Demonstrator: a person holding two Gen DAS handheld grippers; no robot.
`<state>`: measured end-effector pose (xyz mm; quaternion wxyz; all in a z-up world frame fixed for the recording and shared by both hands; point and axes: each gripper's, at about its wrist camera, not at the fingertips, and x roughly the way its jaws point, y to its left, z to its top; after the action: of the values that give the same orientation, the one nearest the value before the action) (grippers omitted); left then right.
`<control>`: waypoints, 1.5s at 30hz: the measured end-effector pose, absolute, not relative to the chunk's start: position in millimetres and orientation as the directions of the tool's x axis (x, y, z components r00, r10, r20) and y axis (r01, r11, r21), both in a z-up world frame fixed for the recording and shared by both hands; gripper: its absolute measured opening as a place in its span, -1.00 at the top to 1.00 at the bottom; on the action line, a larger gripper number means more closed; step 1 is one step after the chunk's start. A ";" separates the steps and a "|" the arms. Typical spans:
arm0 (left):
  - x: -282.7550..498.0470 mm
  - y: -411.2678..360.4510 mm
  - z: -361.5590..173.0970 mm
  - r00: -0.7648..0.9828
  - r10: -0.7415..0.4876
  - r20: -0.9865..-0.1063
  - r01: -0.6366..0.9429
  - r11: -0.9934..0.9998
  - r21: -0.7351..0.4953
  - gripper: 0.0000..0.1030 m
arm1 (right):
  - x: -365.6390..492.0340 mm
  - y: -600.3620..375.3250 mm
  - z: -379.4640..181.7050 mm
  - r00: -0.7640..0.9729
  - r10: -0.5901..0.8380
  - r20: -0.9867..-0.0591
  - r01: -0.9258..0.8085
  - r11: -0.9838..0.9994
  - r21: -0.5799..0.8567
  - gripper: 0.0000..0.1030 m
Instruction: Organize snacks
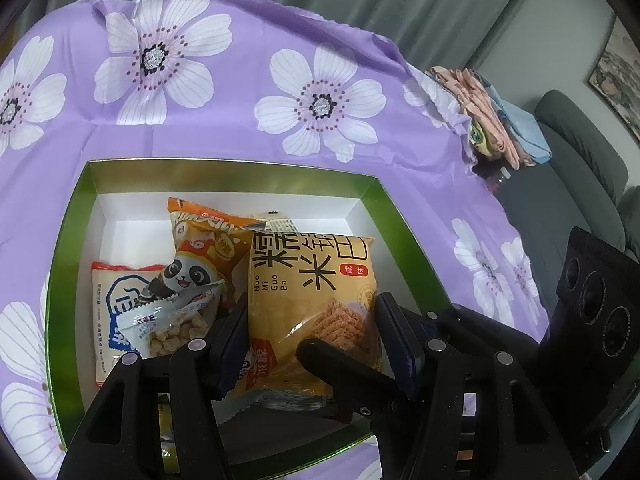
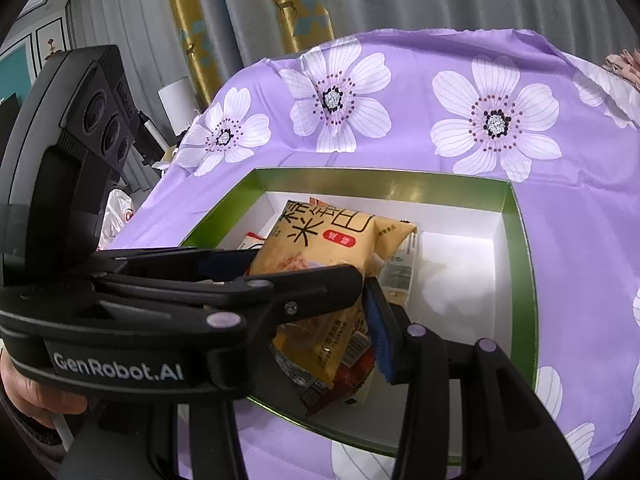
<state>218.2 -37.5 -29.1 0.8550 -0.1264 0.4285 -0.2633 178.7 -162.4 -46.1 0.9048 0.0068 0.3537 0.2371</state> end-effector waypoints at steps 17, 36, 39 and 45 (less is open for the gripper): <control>223.0 -36.4 -33.2 0.480 -0.551 -0.682 0.329 0.834 -0.443 -0.18 | 185.1 -158.5 -49.2 0.612 0.429 -0.665 -0.430 0.885 0.177 0.12; 229.9 -39.7 -33.6 0.436 -0.524 -0.731 0.291 0.851 -0.436 -0.18 | 193.1 -157.0 -49.4 0.555 0.448 -0.701 -0.429 0.876 0.220 0.11; 231.4 -40.4 -33.2 0.432 -0.519 -0.738 0.284 0.854 -0.435 -0.18 | 194.2 -157.6 -49.1 0.546 0.452 -0.705 -0.429 0.874 0.229 0.11; 233.6 -40.0 -34.6 0.425 -0.518 -0.743 0.273 0.855 -0.440 -0.18 | 196.1 -158.3 -50.5 0.529 0.462 -0.712 -0.424 0.871 0.249 0.10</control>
<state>233.6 -40.0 -34.6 0.8343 -0.1273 0.4813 -0.2368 196.1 -158.3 -50.5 0.8742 0.0227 0.4137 0.2533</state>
